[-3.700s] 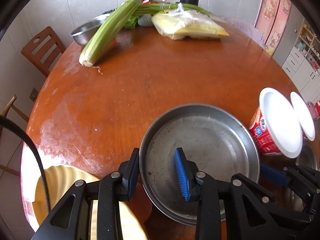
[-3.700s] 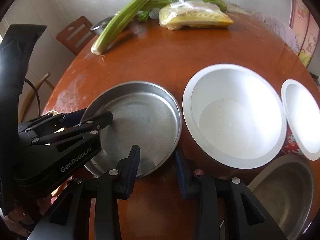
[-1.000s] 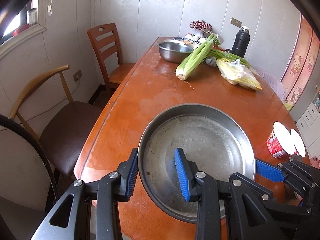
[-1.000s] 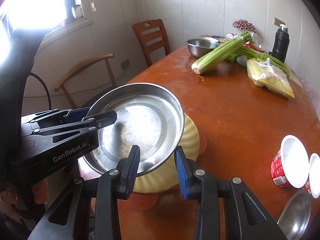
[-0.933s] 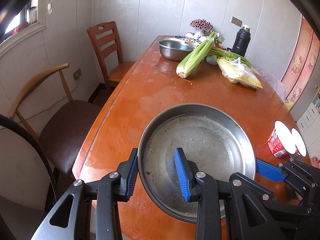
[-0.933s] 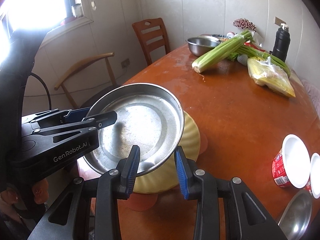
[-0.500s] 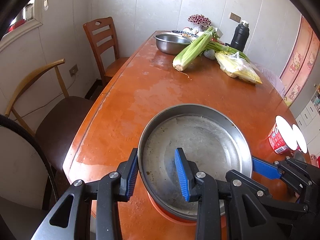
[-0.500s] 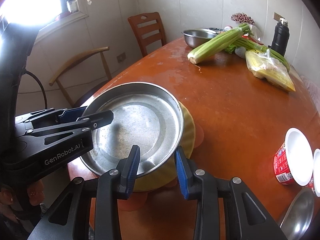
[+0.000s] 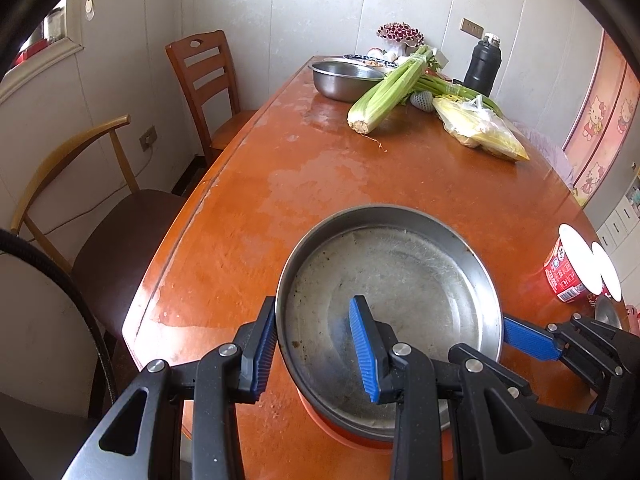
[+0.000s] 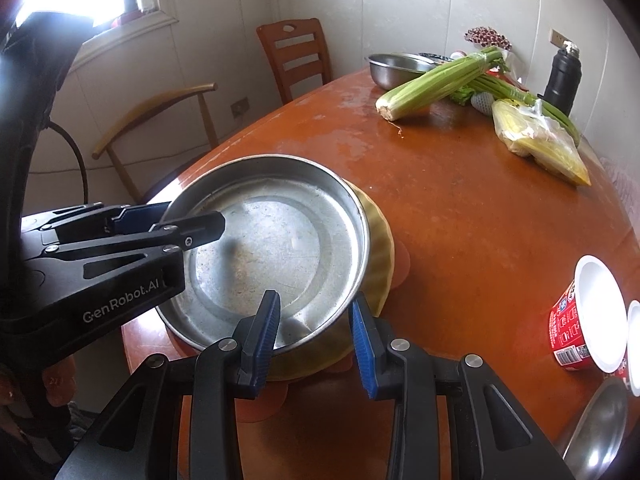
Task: Organize plates and bowls
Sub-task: 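Lower the grey pan onto the yellow plate and open the left tool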
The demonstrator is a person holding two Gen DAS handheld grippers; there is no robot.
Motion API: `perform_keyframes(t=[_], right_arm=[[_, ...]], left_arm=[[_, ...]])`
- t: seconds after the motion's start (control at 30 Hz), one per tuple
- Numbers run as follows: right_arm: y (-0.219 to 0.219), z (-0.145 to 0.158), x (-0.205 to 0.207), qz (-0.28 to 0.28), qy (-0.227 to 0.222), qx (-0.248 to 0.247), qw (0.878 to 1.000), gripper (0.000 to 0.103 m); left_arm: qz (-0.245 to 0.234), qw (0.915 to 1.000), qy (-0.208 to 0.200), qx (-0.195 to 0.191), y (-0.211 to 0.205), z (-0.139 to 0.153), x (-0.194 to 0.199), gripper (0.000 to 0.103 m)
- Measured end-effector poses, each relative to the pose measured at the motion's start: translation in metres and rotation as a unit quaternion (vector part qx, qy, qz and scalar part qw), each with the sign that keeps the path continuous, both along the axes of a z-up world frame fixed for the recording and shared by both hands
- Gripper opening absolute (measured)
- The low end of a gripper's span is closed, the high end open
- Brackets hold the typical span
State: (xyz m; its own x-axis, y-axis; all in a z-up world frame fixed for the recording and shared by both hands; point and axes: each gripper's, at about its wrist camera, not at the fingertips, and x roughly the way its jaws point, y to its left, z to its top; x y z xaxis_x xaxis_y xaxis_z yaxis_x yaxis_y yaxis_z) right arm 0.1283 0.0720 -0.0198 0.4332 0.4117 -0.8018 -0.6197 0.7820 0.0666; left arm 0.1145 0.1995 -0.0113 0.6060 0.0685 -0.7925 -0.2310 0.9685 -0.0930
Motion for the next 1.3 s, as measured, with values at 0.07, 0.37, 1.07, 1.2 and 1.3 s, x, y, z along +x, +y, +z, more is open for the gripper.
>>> perform_keyframes(t=[0.07,0.37,1.07,1.2,1.3], right_arm=[[0.0,0.0,0.0,0.0,0.0,0.0,1.0,0.038],[-0.004,0.002,0.002,0.001,0.013,0.011,1.0,0.038],[-0.014,0.012,-0.002,-0.006,-0.001,0.021,1.0,0.038],[-0.015,0.013,-0.003,-0.006,0.001,0.023,1.0,0.038],[-0.015,0.014,-0.004,-0.006,0.0,0.023,1.0,0.038]], left_arm=[[-0.001,1.0,-0.001,-0.001,0.0,0.0,0.0,0.035],[-0.002,1.0,0.001,0.0,-0.001,0.0,-0.001,0.035],[-0.008,0.9999,0.007,-0.002,-0.006,-0.001,-0.001,0.035],[-0.009,0.9999,0.006,-0.001,-0.007,-0.001,-0.001,0.036],[-0.009,0.9999,0.005,0.001,-0.007,-0.001,-0.002,0.036]])
